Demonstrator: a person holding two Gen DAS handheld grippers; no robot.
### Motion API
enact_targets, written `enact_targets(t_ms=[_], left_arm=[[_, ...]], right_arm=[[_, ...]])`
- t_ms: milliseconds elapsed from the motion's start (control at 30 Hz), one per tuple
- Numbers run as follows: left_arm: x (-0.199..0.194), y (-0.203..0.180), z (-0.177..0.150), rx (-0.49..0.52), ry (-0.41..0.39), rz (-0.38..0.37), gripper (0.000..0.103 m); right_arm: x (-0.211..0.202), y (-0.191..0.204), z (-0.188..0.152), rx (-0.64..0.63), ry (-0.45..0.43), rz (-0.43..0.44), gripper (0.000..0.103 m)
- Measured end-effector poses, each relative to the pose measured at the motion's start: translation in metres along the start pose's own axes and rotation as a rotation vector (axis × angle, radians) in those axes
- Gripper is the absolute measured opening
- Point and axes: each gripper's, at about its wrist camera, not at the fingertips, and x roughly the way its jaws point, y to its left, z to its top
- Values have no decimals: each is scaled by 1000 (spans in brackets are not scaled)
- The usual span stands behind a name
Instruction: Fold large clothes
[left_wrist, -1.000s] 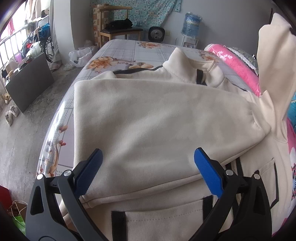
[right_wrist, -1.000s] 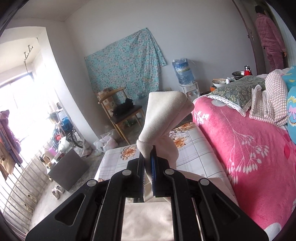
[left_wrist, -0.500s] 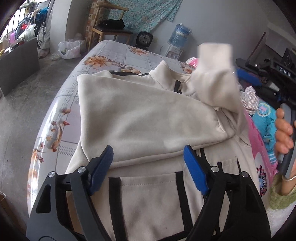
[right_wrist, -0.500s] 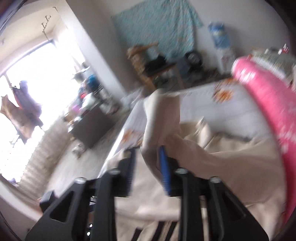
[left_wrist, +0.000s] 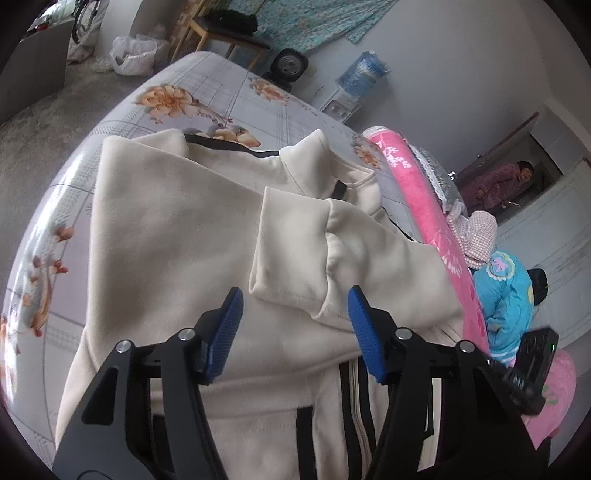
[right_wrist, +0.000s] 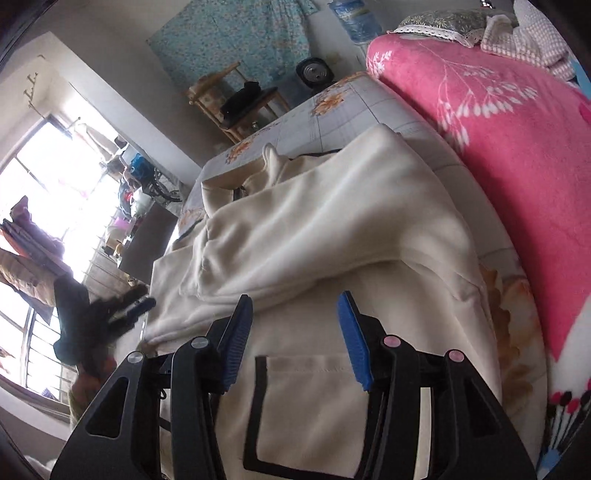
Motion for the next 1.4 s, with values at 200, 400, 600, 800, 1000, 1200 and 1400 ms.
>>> enact_targets(t_ms=[200,400,600,800,1000,1200,1400], left_arm=[[55,-6,25,0,54,138,46],[71,-27,24,86,47,258,11],[19,-52,35,140,-48,182,6],[-60,-53,41,146,-213,187,6],[-30,19,20,-1,-76,221,6],[-37,41,-2,-46,-85,168,6],[-30,49,-11,-39,-63,202,6]], right_arm=[[-1,-23,-25,-12,11,-75,48],[6,-40,-30,17,19,-80,48],[8,-35,-30,-23,23,-100,48],[10,-30,-27,-45,39,-100,50],[13,-19,-25,-78,64,-133,55],[-21,5,-2,-139,69,-29,55],[-23,-7,84,-107,-37,-99,55]])
